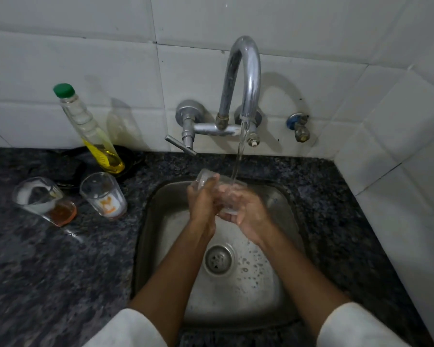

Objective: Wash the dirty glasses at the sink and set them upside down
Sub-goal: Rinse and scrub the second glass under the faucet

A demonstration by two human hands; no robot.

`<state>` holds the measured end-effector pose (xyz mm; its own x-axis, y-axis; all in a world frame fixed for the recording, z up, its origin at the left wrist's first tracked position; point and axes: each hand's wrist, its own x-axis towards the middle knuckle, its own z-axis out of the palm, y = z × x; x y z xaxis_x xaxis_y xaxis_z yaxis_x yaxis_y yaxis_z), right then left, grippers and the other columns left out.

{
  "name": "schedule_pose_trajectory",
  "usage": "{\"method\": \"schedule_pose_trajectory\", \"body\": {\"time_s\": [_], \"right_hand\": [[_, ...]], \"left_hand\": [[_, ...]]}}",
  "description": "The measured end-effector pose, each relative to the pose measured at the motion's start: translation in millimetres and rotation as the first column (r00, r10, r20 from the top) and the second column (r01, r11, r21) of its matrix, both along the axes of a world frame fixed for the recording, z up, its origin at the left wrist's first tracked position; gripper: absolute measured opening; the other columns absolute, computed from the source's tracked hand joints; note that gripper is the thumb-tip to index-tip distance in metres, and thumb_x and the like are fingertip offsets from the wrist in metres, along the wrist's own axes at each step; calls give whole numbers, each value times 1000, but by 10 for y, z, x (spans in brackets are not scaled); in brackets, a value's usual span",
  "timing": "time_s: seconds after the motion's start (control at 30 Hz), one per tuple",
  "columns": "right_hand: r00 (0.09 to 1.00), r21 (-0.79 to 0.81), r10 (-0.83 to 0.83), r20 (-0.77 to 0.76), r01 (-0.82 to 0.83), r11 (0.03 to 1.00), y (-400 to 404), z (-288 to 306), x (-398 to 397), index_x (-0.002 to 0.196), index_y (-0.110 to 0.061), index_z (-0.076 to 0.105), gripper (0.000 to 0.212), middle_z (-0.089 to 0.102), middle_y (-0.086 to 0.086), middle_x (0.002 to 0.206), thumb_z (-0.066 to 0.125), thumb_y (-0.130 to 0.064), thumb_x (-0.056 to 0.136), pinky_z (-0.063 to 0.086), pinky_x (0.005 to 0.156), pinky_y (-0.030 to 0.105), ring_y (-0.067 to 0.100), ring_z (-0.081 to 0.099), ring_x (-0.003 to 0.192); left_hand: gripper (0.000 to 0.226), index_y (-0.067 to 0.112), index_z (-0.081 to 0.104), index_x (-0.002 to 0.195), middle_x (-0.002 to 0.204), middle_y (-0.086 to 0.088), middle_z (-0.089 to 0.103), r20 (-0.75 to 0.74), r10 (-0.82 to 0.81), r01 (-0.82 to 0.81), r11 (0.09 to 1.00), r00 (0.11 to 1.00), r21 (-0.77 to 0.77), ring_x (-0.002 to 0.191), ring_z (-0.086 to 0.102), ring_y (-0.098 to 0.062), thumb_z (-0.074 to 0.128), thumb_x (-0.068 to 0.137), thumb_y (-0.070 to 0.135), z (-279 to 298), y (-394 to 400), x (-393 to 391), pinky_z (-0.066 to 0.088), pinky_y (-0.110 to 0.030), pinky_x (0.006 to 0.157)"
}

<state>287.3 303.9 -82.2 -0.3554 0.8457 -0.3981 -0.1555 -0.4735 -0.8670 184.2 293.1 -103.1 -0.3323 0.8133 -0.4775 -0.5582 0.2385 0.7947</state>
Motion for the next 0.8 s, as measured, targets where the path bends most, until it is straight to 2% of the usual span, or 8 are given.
{"method": "schedule_pose_trajectory", "body": {"time_s": [0.1,0.2,0.3,0.4,0.5,0.57,0.7,0.8], "right_hand": [[897,-376,-405,-177,319,870,-107,-209,-143,99,-12,68,32,70,9,89,44,-34,98,50,70,33,20,64,83],[826,-555,-542,-155,381,739,-80,-225,-270,103,-5,69,42,73,14,83,39,-34,99,55,73,35,28,67,88],[851,-505,-508,-129,385,773,9,-165,-229,104,-8,68,34,71,12,86,40,-25,95,58,70,33,26,67,84],[890,-351,-451,-66,402,845,176,-99,-122,92,-11,69,27,68,7,82,47,-26,92,56,74,35,24,64,77],[931,-52,-361,48,363,930,332,58,36,72,-15,57,27,51,-3,55,46,-17,96,35,50,25,12,42,49],[947,234,-253,200,204,951,345,247,149,71,-14,53,28,46,-4,53,43,-9,98,29,43,21,7,37,43],[886,544,-12,463,-274,793,327,552,276,74,-14,58,22,56,-2,64,53,-8,95,43,58,18,3,52,57],[524,533,-165,835,-699,478,282,636,318,78,-20,62,32,62,-6,74,45,-43,93,38,76,35,13,51,82]], "left_hand": [[69,33,52,121,113,3,68,-571,71,-11,994,818,109,98,66,-13,85,61,38,44,-55,2,56,-33,85],[70,31,58,114,100,16,67,-819,83,220,943,568,248,91,65,-4,90,52,30,95,-191,67,56,-24,83],[70,23,59,117,104,12,68,-808,129,266,904,574,334,93,66,-3,92,55,21,139,-235,19,56,-24,82],[78,22,52,120,114,10,66,-697,-19,307,906,717,292,101,66,-3,93,53,17,164,-262,-101,57,-29,88],[79,21,45,127,129,-4,60,-290,-345,416,877,893,241,116,62,-21,84,59,23,159,-316,-210,53,-45,98],[68,17,49,130,127,-10,65,-93,-535,543,822,840,173,111,67,-30,76,68,26,165,-299,-283,52,-49,95],[49,18,68,115,107,-5,76,-299,-750,761,640,590,-104,100,72,-24,77,71,37,194,-129,-337,55,-46,90],[24,14,70,105,96,-5,73,-334,-688,716,696,645,-53,87,70,-19,72,81,13,193,-40,-195,57,-33,75]]}}
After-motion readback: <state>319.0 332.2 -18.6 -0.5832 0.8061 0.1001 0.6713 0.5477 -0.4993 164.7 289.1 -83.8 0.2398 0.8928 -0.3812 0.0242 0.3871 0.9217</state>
